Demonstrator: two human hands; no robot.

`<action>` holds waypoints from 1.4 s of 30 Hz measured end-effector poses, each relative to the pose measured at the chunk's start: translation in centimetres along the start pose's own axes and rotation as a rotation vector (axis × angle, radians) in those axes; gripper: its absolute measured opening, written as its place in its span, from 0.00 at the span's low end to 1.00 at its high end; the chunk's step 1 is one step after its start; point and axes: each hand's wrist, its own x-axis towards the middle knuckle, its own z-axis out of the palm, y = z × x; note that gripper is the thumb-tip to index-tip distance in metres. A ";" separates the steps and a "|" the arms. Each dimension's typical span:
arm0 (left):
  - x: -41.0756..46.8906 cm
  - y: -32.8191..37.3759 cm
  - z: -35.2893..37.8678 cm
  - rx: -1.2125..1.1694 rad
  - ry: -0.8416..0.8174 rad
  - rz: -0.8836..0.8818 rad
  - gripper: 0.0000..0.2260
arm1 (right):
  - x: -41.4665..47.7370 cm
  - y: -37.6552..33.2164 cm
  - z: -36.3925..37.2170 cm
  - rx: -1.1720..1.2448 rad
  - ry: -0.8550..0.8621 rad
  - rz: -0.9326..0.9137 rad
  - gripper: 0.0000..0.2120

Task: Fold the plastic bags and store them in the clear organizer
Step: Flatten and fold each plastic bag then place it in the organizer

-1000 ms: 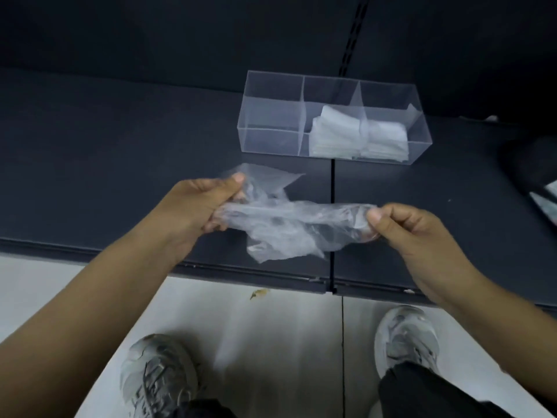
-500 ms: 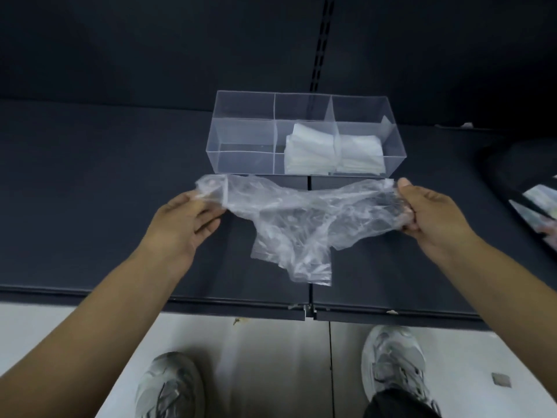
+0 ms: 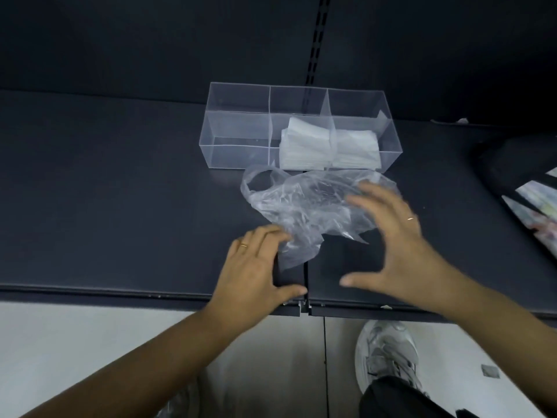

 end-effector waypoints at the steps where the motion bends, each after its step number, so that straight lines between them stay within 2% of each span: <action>1: 0.2 0.3 0.4 0.017 0.011 -0.005 0.31 | 0.1 -0.3 0.8 -0.046 -0.005 -0.024 0.41; 4: 1.3 1.0 0.3 -0.044 0.156 0.004 0.11 | 1.4 -0.4 1.4 0.089 0.220 -0.039 0.11; 5: 1.6 1.0 -0.2 -0.132 0.202 -0.023 0.06 | 1.9 -0.2 0.9 0.209 0.266 -0.001 0.07; 6: 1.9 0.8 -0.9 -0.256 0.219 -0.072 0.03 | 2.3 0.0 0.1 0.341 0.286 0.048 0.08; 9: 2.1 0.2 -4.1 -0.722 0.145 -0.271 0.06 | 3.2 0.6 -2.5 0.668 0.255 0.121 0.09; 11: 1.9 0.0 -5.9 -0.884 0.059 -0.338 0.08 | 3.4 0.3 -3.6 0.715 0.287 0.118 0.07; 15: 0.4 -0.4 -7.5 -1.354 -0.183 -0.406 0.09 | 3.3 -1.5 -3.9 0.692 0.423 0.164 0.07; 16: 0.0 -0.7 -7.9 -1.402 -0.245 -0.443 0.09 | 3.3 -1.8 -3.9 0.702 0.421 0.190 0.08; 18: -0.7 -1.7 -9.0 -1.322 -0.375 -0.498 0.10 | 3.4 -2.1 -4.1 0.691 0.344 0.239 0.14; 21: -1.2 -3.6 -10.6 -0.941 -0.527 -0.585 0.12 | 4.2 -2.7 -4.2 0.595 0.147 0.284 0.21; 22: -0.9 -3.9 -11.1 -0.766 -0.537 -0.586 0.16 | 4.6 -3.0 -3.9 0.557 0.093 0.284 0.23; 24: 0.5 -3.6 -11.6 -0.558 -0.415 -0.556 0.22 | 6.0 -3.8 -2.8 0.471 0.011 0.273 0.22; 27: 4.5 -1.2 -10.7 -0.627 -0.337 -0.443 0.30 | 8.7 -5.6 -0.7 0.400 -0.122 0.225 0.19; 29: 6.6 0.0 -9.2 -0.709 -0.329 -0.448 0.25 | 10.1 -6.1 0.2 0.418 -0.173 0.217 0.15; 32: 7.6 -1.6 -7.8 -0.782 -0.099 -0.570 0.11 | 10.2 -4.1 -0.6 0.406 -0.192 0.255 0.13; 35: 6.5 -5.3 -7.8 -0.719 0.101 -0.682 0.13 | 8.5 0.1 -2.5 0.354 -0.215 0.354 0.10; 38: 5.5 -7.8 -8.0 -0.706 0.183 -0.792 0.14 | 6.6 4.0 -3.5 0.358 -0.134 0.456 0.09; 40: 5.3 -8.4 -8.1 -0.699 0.198 -0.834 0.13 | 5.6 5.1 -3.5 0.455 -0.078 0.479 0.11; 42: 5.2 -8.5 -8.2 -0.696 0.203 -0.854 0.12 | 5.0 5.1 -3.0 0.586 -0.130 0.463 0.16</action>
